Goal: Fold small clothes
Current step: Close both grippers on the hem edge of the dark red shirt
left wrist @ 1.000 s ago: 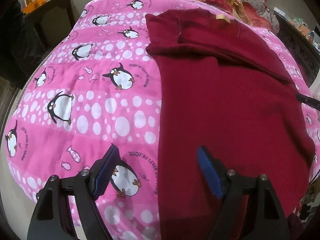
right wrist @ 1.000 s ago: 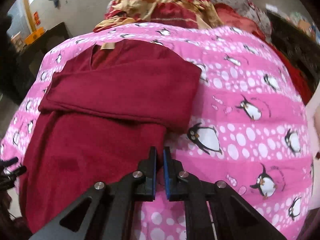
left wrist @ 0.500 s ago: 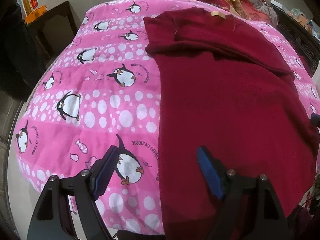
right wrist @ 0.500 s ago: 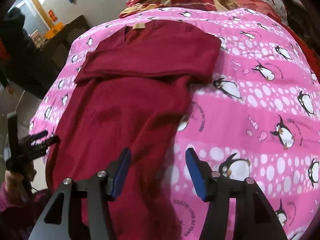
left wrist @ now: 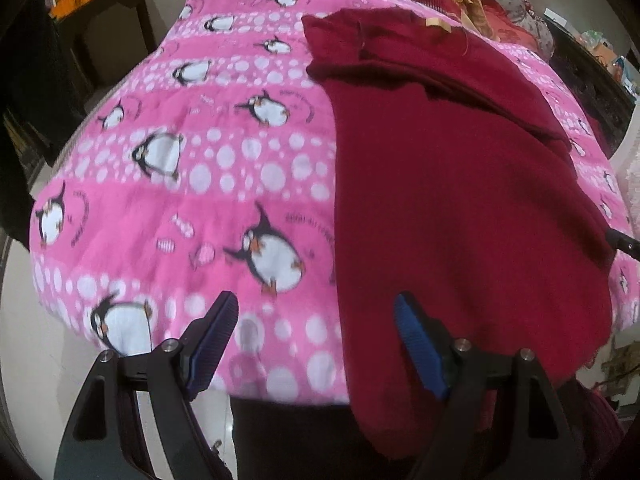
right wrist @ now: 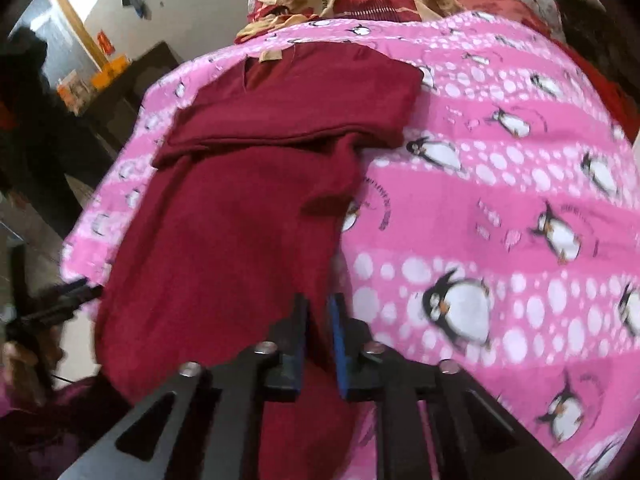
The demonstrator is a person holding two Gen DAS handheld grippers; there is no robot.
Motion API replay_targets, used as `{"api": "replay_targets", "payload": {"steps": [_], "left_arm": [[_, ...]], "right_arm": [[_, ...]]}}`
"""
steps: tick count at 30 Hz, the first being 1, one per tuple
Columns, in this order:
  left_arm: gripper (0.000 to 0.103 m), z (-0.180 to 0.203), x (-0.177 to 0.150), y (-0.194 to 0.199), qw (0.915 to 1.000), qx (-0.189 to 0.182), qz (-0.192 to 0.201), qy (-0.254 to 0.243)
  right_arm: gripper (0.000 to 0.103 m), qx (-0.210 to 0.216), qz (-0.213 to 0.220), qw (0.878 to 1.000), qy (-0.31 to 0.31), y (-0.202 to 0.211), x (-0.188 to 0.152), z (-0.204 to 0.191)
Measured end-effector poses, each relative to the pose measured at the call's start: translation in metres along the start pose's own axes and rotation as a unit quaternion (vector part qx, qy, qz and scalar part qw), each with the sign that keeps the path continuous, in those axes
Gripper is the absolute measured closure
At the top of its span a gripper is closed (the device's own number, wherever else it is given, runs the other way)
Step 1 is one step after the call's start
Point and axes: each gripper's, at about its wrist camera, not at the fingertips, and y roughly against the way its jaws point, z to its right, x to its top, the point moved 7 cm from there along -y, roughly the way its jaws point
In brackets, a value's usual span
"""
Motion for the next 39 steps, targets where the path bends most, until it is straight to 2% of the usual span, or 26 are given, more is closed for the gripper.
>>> {"api": "replay_targets", "payload": {"steps": [1,2,6,8,13,15,20,25,32,35,36,37,38,39], "left_arm": [[0.024,0.000,-0.003,0.001,1.0000,-0.002,-0.001,0.000],[0.024,0.001,-0.006,0.002,1.0000,-0.005,-0.003,-0.002],[0.024,0.003,-0.018,0.005,0.9999,-0.013,-0.006,-0.002],[0.024,0.003,-0.023,0.006,0.9996,-0.025,-0.012,0.007],[0.024,0.001,-0.034,0.004,0.9941,-0.086,-0.023,0.062],[0.023,-0.001,-0.036,0.000,0.9909,-0.098,-0.027,0.088],[0.023,0.004,-0.034,0.000,0.9929,-0.088,-0.021,0.078],[0.020,0.005,-0.036,-0.004,0.9915,-0.094,-0.024,0.086],[0.020,0.007,-0.044,-0.005,0.9887,-0.113,-0.036,0.091],[0.020,0.009,-0.044,-0.005,0.9897,-0.106,-0.033,0.090],[0.020,0.010,-0.044,-0.004,0.9906,-0.102,-0.030,0.085],[0.022,0.011,-0.044,-0.004,0.9911,-0.101,-0.029,0.082],[0.025,0.012,-0.044,-0.003,0.9914,-0.101,-0.029,0.079],[0.033,0.012,-0.043,-0.002,0.9917,-0.102,-0.028,0.073]], "right_arm": [[0.057,0.001,-0.005,1.000,0.001,0.002,-0.005,0.000],[0.051,0.003,-0.010,1.000,0.003,0.003,-0.010,-0.001],[0.048,0.019,-0.031,0.999,0.002,0.006,-0.036,0.000],[0.041,0.027,-0.039,0.999,-0.001,0.006,-0.048,0.001],[0.039,0.039,-0.045,0.998,-0.008,0.006,-0.068,0.003],[0.039,0.048,-0.042,0.998,-0.005,0.006,-0.071,0.001],[0.039,0.057,-0.042,0.998,-0.004,0.002,-0.069,-0.002],[0.036,0.066,-0.035,0.997,-0.020,0.001,-0.066,0.001],[0.032,0.065,-0.032,0.997,0.002,0.000,-0.070,-0.002],[0.032,0.065,-0.027,0.997,0.006,-0.004,-0.068,-0.004],[0.032,0.062,-0.026,0.998,0.013,-0.005,-0.069,-0.006],[0.041,0.056,-0.025,0.998,0.025,-0.005,-0.069,-0.008],[0.065,0.048,-0.021,0.998,0.038,-0.004,-0.069,-0.009],[0.076,0.044,-0.017,0.998,0.043,-0.003,-0.069,-0.010]]}}
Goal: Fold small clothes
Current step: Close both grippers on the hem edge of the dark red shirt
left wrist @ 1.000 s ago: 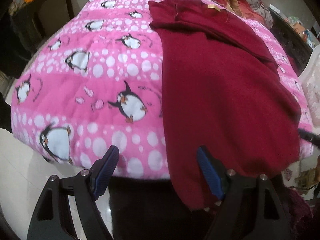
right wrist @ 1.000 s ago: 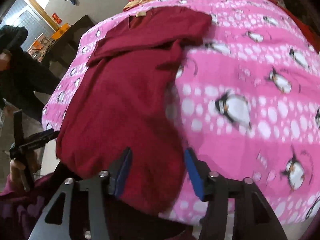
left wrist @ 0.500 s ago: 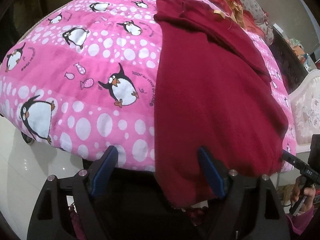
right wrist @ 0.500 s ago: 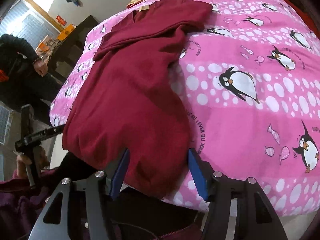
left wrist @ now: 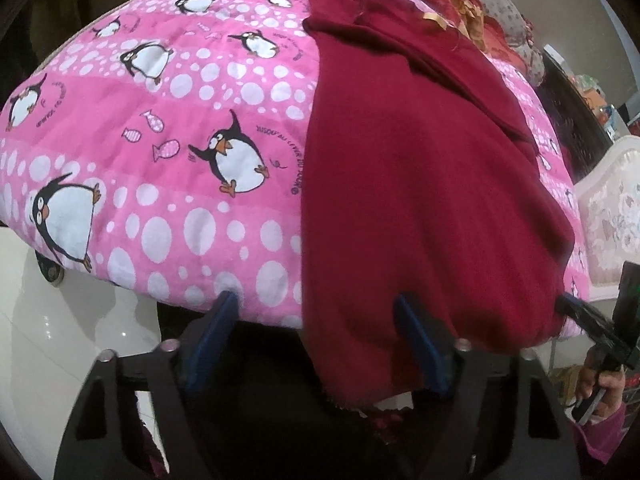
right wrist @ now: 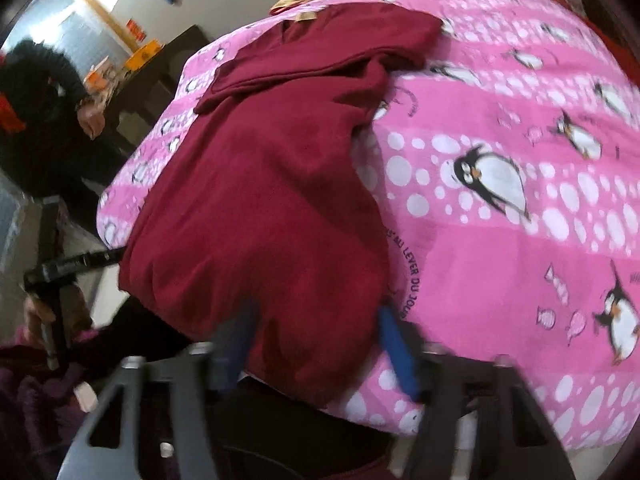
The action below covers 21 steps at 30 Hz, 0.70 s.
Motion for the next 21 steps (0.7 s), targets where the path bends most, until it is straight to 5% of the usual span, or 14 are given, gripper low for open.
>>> {"api": "replay_targets", "payload": {"steps": [2,4,9,13,15,16,17,21], "left_arm": [[0.050,0.003,0.000,0.004,0.9999,-0.005,0.002,-0.011],[0.083,0.011,0.000,0.006,0.9992,-0.034,-0.009,-0.019],[0.097,0.013,0.005,0.018,0.9988,-0.027,-0.002,-0.041],[0.097,0.002,0.010,0.030,0.9990,-0.021,0.010,-0.038],[0.097,-0.002,0.008,0.024,0.9992,-0.018,0.001,-0.035],[0.096,-0.001,0.007,0.022,0.9993,-0.016,-0.002,-0.035],[0.096,0.000,0.005,0.019,0.9992,-0.012,-0.006,-0.037],[0.084,0.003,0.003,0.013,0.9987,0.010,-0.005,-0.049]], "right_arm": [[0.083,0.010,0.001,1.000,-0.006,0.002,0.000,-0.001],[0.086,0.018,0.004,1.000,-0.004,0.004,0.001,-0.003],[0.088,0.045,0.012,0.999,0.010,0.018,0.000,-0.013],[0.085,0.049,0.005,0.999,0.004,0.016,-0.003,-0.009],[0.075,0.053,-0.004,0.998,-0.018,0.010,-0.004,-0.002],[0.058,0.046,-0.010,0.999,-0.026,0.007,-0.006,0.002],[0.053,0.047,-0.012,0.998,-0.028,0.006,-0.008,0.003],[0.047,0.056,-0.010,0.998,-0.018,0.007,-0.009,-0.002]]}}
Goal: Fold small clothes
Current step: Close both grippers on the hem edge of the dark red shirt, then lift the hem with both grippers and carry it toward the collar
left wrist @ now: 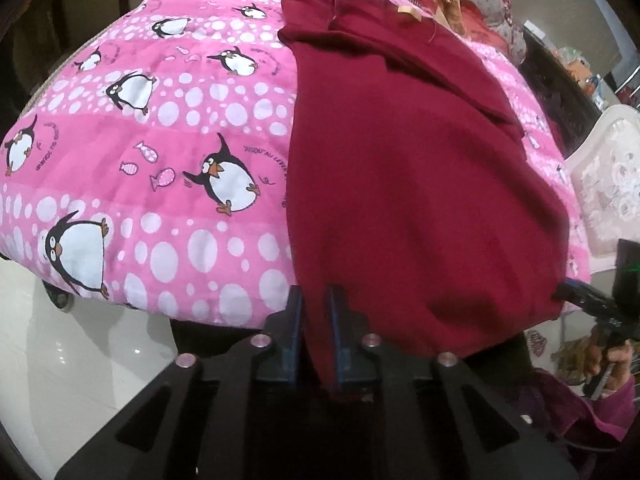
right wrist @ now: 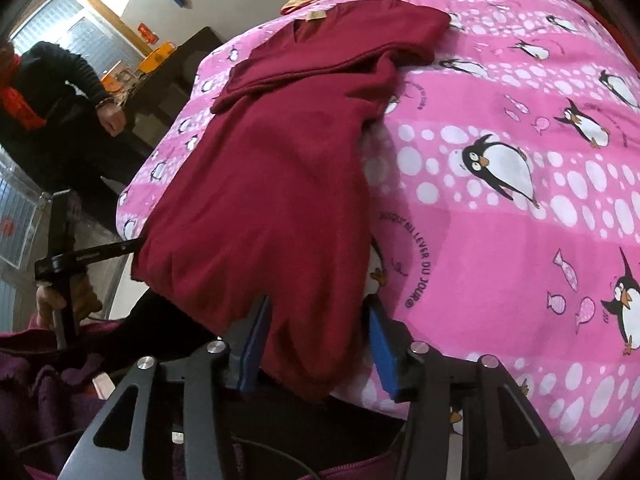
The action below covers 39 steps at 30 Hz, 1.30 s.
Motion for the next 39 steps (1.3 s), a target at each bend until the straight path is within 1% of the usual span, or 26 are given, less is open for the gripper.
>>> {"api": "replay_targets", "payload": {"steps": [1,3,6,9,11,13,14,16,20,21,22,23,24,25,26,27,28,30,33,36,39], "left_arm": [[0.077,0.000,0.000,-0.002,1.0000,0.007,0.000,-0.001],[0.069,-0.003,0.001,-0.003,0.9999,0.016,0.002,0.006],[0.064,-0.006,0.002,-0.004,0.9997,0.015,0.003,0.017],[0.059,-0.007,0.002,-0.005,0.9996,0.020,0.006,0.017],[0.056,-0.006,0.002,-0.006,0.9995,0.024,0.007,0.017],[0.047,-0.008,0.001,-0.007,0.9993,0.031,0.010,0.019],[0.045,-0.009,0.001,-0.008,0.9992,0.031,0.011,0.021],[0.043,-0.010,-0.001,-0.009,0.9991,0.026,0.015,0.030],[0.043,-0.007,-0.001,-0.010,0.9991,0.033,0.018,0.022],[0.044,-0.005,-0.001,-0.011,0.9991,0.035,0.018,0.015],[0.048,-0.004,-0.001,-0.012,0.9992,0.035,0.018,0.010],[0.052,-0.003,-0.001,-0.013,0.9993,0.031,0.017,0.010],[0.063,-0.002,-0.001,-0.012,0.9994,0.027,0.017,0.009],[0.076,0.000,-0.001,-0.012,0.9996,0.024,0.016,0.005],[0.084,0.003,-0.001,-0.012,0.9997,0.019,0.014,0.000],[0.092,0.005,-0.002,-0.011,0.9998,0.014,0.010,-0.004],[0.097,0.007,-0.001,-0.009,0.9998,0.014,0.011,-0.007],[0.097,0.009,0.001,-0.004,0.9999,-0.008,0.007,-0.005],[0.097,0.004,0.011,0.012,0.9989,-0.042,0.016,0.015],[0.097,0.001,0.024,0.032,0.9967,-0.067,0.038,0.026],[0.097,-0.001,0.043,0.053,0.9941,-0.074,0.073,0.031]], "right_arm": [[0.046,0.001,0.000,1.000,0.000,-0.001,0.000,-0.001],[0.046,0.002,0.000,1.000,0.002,-0.003,0.001,-0.002],[0.046,0.010,0.002,1.000,-0.005,-0.002,0.003,-0.001],[0.046,0.011,0.001,1.000,-0.008,-0.003,0.004,0.001],[0.044,0.013,0.001,1.000,-0.008,-0.004,0.006,-0.001],[0.039,0.017,0.000,1.000,-0.008,-0.006,0.008,-0.002],[0.037,0.018,0.000,1.000,-0.006,-0.006,0.008,-0.004],[0.035,0.014,0.001,1.000,0.001,-0.006,0.007,-0.006],[0.035,0.003,0.006,1.000,0.006,-0.010,0.009,-0.009],[0.035,-0.002,0.006,1.000,0.009,-0.011,0.009,-0.010],[0.038,-0.006,0.006,1.000,0.013,-0.012,0.009,-0.012],[0.050,-0.011,0.006,1.000,0.022,-0.013,0.009,-0.014],[0.060,-0.015,0.005,1.000,0.026,-0.015,0.010,-0.016],[0.078,-0.022,0.003,0.999,0.026,-0.016,0.010,-0.015],[0.082,-0.022,0.002,0.999,0.025,-0.015,0.010,-0.014],[0.084,-0.016,0.003,1.000,0.023,-0.013,0.011,-0.014],[0.088,-0.009,0.005,1.000,0.019,-0.011,0.012,-0.015],[0.089,0.014,0.010,1.000,0.015,-0.004,0.015,-0.019],[0.089,0.048,0.032,0.998,0.020,0.012,0.025,-0.030],[0.089,0.076,0.056,0.995,0.010,0.027,0.040,-0.036],[0.089,0.103,0.080,0.991,-0.008,0.038,0.057,-0.038]]}}
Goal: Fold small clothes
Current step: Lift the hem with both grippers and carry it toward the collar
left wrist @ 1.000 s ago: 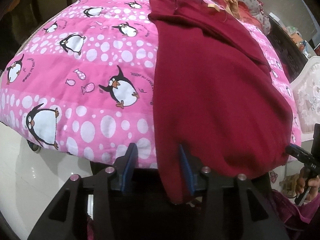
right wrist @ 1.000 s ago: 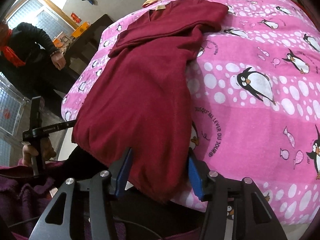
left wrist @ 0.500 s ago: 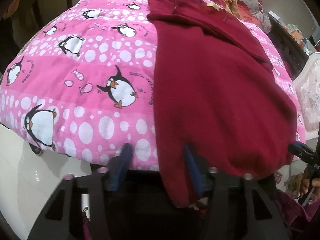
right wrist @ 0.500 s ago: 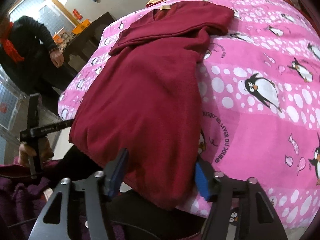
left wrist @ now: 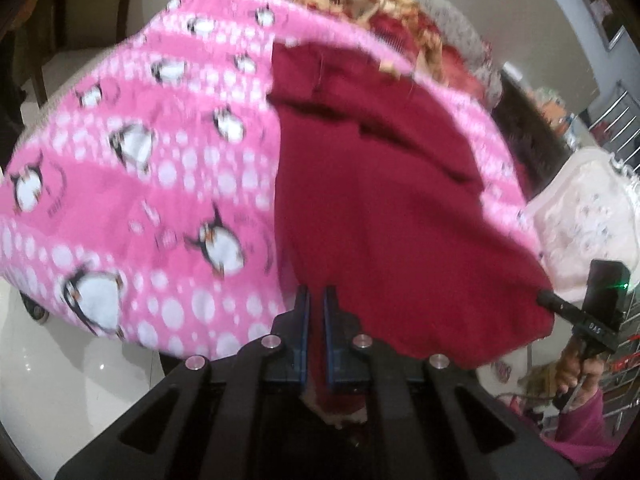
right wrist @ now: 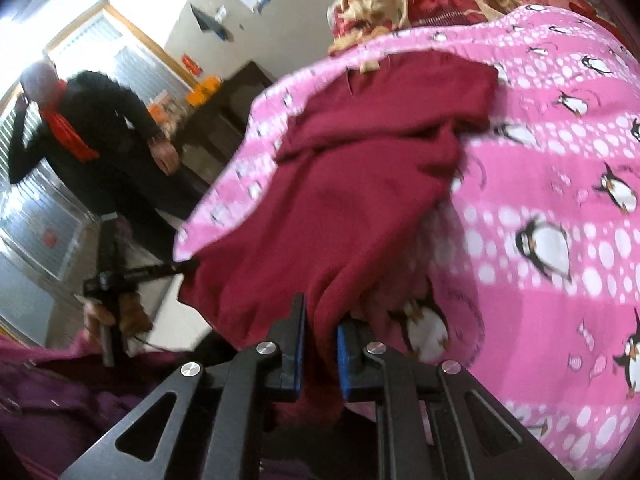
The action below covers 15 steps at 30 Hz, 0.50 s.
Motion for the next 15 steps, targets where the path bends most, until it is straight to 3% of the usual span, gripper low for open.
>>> {"api": "replay_targets", "payload": {"steps": [15], "left_arm": [[0.097,0.024,0.112,0.028,0.9932,0.004,0.116,-0.012]], "right_arm": [[0.089,0.020,0.091,0.996,0.017,0.008,0.100,-0.014]]}}
